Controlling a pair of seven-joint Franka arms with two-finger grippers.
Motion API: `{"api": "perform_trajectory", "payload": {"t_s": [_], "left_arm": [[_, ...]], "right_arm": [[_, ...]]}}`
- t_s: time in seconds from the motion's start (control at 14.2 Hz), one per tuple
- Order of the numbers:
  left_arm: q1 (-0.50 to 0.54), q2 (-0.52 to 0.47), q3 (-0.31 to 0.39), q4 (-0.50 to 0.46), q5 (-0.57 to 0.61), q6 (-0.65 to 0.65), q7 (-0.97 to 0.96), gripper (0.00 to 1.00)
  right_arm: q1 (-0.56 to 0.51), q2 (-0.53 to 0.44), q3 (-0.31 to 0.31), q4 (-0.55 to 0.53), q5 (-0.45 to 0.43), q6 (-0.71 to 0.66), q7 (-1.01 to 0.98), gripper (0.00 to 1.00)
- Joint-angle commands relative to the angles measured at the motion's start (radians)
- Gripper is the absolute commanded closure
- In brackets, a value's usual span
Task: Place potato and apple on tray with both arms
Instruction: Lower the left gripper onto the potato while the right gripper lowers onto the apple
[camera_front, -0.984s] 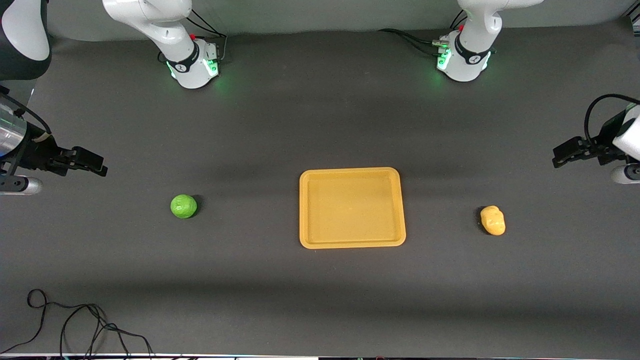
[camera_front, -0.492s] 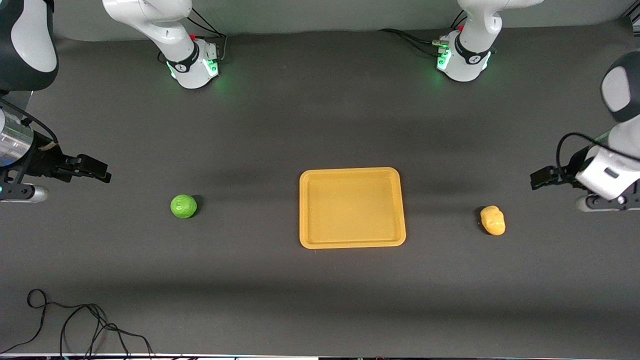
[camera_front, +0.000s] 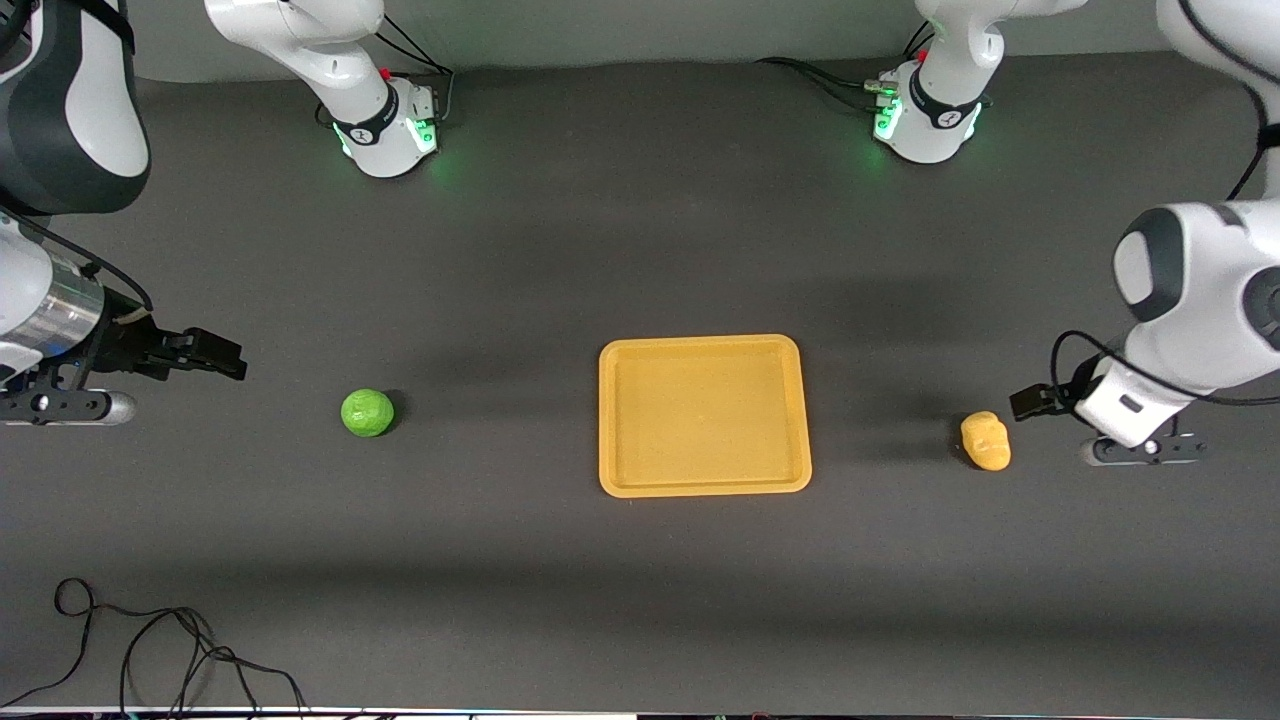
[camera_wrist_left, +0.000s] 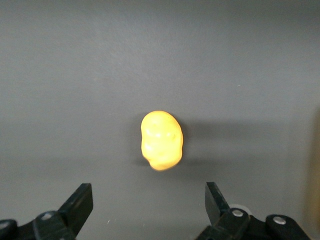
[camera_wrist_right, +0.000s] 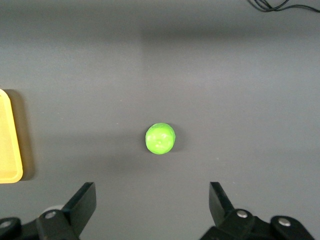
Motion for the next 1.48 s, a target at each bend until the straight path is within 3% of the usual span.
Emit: {"api": "perform_trajectory", "payload": {"t_s": [0.0,0.28,0.35,0.49,0.56,0.77,0.98,1.2,1.41], "left_arm": [[-0.013,0.13,0.009,-0.011,0.001,0.121,-0.018,0.0],[-0.016,0.244,0.011,-0.031,0.018,0.25,-0.019,0.0],[-0.016,0.244,0.011,-0.032,0.018,0.245,-0.019,0.06],[-0.013,0.237,0.011,-0.031,0.016,0.229,-0.022,0.36],[-0.013,0.234,0.011,-0.028,0.016,0.229,-0.024,0.46],[-0.028,0.226,0.008,-0.02,0.016,0.226,-0.058,0.64],[-0.096,0.185,0.008,-0.008,0.016,0.187,-0.151,0.64],[-0.241,0.18,0.008,0.096,0.016,0.018,-0.332,0.61],[-0.363,0.18,0.006,0.184,0.013,-0.104,-0.476,0.57]], "right_arm": [[0.037,0.048,-0.004,-0.02,-0.014,0.054,0.023,0.0],[0.041,0.084,-0.002,-0.088,-0.015,0.137,0.034,0.0],[0.04,0.098,-0.002,-0.097,-0.015,0.14,0.03,0.0],[0.037,0.102,-0.004,-0.161,-0.005,0.207,0.0,0.0],[0.04,0.099,-0.004,-0.211,-0.005,0.283,-0.008,0.0],[0.038,0.128,-0.004,-0.275,-0.005,0.382,-0.016,0.0],[0.061,0.171,-0.004,-0.31,-0.005,0.434,-0.016,0.0],[0.064,0.179,-0.008,-0.419,-0.006,0.529,-0.016,0.0],[0.063,0.236,-0.011,-0.434,-0.015,0.572,-0.016,0.0]]}}
